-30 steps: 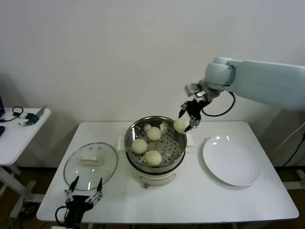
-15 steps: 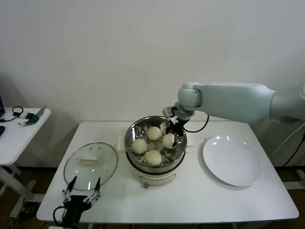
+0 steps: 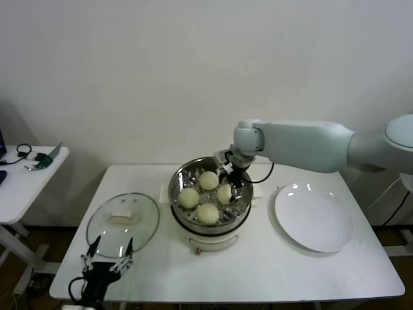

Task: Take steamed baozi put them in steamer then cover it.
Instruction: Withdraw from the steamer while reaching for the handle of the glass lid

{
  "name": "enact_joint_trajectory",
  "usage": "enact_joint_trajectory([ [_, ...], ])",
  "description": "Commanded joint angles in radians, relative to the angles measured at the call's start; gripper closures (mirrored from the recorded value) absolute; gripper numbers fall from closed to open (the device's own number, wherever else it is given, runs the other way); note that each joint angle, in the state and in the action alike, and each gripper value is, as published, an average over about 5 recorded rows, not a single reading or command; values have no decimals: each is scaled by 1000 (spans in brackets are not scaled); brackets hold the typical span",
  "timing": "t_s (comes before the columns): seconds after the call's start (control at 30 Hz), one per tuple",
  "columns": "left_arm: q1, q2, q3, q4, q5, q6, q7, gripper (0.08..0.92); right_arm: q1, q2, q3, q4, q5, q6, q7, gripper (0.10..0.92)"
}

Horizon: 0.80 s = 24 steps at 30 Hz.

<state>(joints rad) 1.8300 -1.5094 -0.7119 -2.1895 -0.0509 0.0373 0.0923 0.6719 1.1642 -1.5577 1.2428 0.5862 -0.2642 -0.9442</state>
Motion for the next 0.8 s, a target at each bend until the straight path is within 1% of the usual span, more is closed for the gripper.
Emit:
enact_joint_trajectory([
  [0.03,-3,7,-1,-6,14,-17,2,177,55,-204,179,22,271,-27,109,204],
  [0.13,-11,6,5,-9,17,-24,-4,177,-20,-290,320,40,345,-31,340,203],
  [0.3,-37,4,14,-8,32,-47,-26,177,-281,-398,655,104,365,3,814,203],
  [0.37,-50,6,14,-3,39,-61,-35,177,-416,-435,812,146,360,-10,927,203],
  [0.47,-69,15,8,2,42,-77,-42,177,-643,-498,1033,219,306,-5,988,203],
  [0.63,-89,33,-3,12,41,-103,-49,177,-1106,-591,1453,367,260,14,999,203],
  [0.7,-94,38,-5,20,45,-104,-53,177,-1335,-597,1644,414,234,37,989,203],
  [0.8,-97,44,-6,30,64,-106,-55,177,-1633,-553,1886,466,178,97,954,203],
])
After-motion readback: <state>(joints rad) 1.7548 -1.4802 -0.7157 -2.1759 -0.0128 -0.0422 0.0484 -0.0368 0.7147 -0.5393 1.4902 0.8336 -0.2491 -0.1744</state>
